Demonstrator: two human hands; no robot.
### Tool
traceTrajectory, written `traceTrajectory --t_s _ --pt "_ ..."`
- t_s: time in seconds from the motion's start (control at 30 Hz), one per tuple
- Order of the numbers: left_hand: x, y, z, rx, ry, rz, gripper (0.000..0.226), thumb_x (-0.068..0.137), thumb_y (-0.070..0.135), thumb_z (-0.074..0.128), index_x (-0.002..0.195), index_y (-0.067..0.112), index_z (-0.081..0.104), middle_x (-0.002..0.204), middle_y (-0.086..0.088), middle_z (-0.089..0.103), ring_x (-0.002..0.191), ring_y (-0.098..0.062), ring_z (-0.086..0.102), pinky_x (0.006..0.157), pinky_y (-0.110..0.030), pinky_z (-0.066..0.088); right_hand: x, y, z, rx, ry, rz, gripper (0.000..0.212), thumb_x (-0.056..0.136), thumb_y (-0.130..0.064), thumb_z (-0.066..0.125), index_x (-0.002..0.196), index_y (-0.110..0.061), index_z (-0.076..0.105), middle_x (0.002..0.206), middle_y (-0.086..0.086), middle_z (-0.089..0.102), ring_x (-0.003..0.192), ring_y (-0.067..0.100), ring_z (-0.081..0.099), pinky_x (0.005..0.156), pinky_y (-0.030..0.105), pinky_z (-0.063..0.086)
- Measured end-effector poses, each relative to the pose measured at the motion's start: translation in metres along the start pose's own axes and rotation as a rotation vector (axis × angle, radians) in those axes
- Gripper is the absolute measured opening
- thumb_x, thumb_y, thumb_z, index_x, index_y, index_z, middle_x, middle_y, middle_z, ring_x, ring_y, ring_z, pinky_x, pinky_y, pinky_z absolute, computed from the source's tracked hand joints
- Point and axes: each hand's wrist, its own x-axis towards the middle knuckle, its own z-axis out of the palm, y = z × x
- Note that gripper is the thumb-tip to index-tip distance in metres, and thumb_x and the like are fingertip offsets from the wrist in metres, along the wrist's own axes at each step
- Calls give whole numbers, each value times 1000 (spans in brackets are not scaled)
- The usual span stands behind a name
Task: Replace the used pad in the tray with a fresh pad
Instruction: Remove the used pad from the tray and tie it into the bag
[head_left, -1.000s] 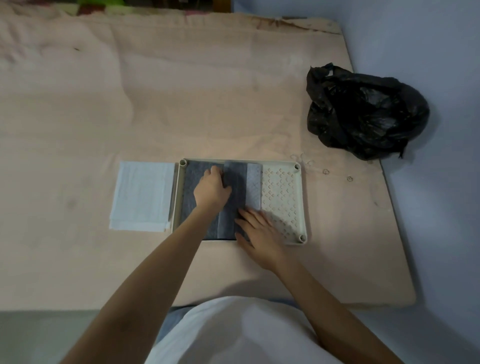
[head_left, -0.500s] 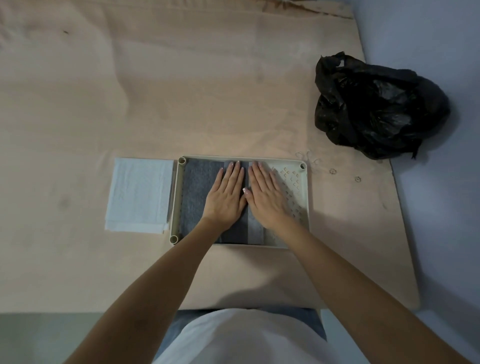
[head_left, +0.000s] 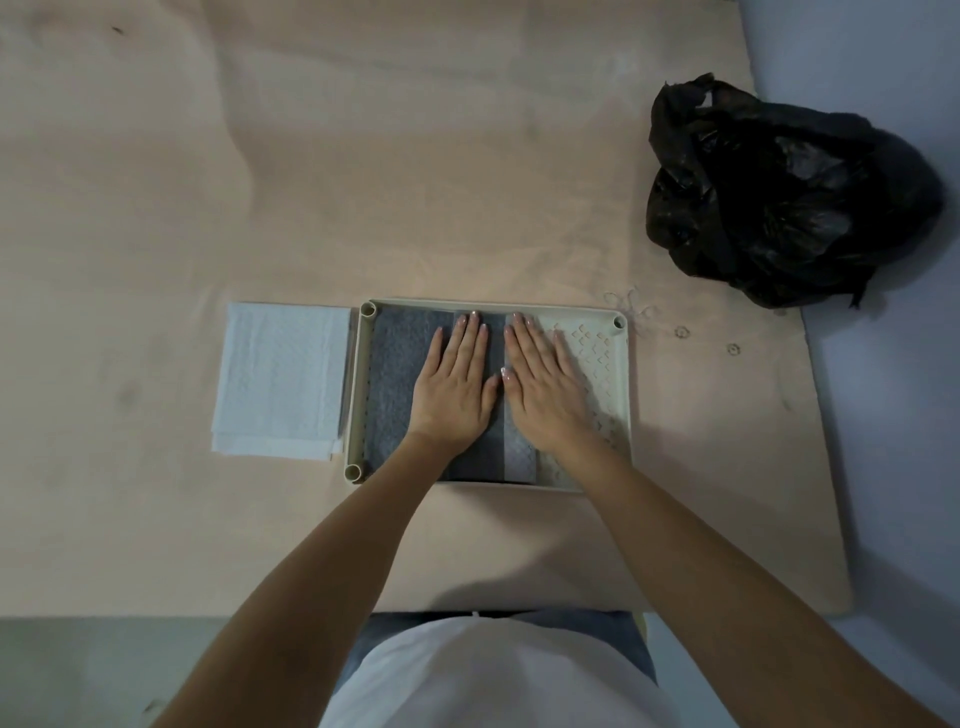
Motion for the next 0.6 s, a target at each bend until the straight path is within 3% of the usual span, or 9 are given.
traceTrajectory --t_s 0.2,0.33,0.47,0.6 --pt "-1 -2 0 40 -26 -41 65 99 42 9 148 -1 13 157 -16 11 146 -26 7 120 -42 3 1 -1 2 -52 -24 28 56 98 -39 -2 143 -10 -18 158 5 -13 145 18 -15 119 43 -4" --pt "-7 -13 -6 63 -27 -78 64 101 44 13 149 3 5 158 -12 5 147 -24 1 120 -40 -4 -8 10 -6 46 -30 105 58 100 -42 7 142 -10 -17 157 7 -15 145 19 -15 118 37 -11" --pt "-34 -19 -14 119 -23 149 68 98 49 1 148 3 3 157 -12 3 146 -23 2 119 -39 0 -42 11 -13 37 -29 -85 62 97 -47 -1 146 -10 -12 154 5 -18 143 18 -19 114 33 -15" --pt "-49 -7 -7 129 -134 262 74 94 57 -3 146 5 -9 155 -11 -11 145 -22 -11 119 -38 -7 -60 1 -7 -31 -49 -178 63 101 -44 13 147 -7 -7 157 9 -10 145 21 -12 119 39 -6"
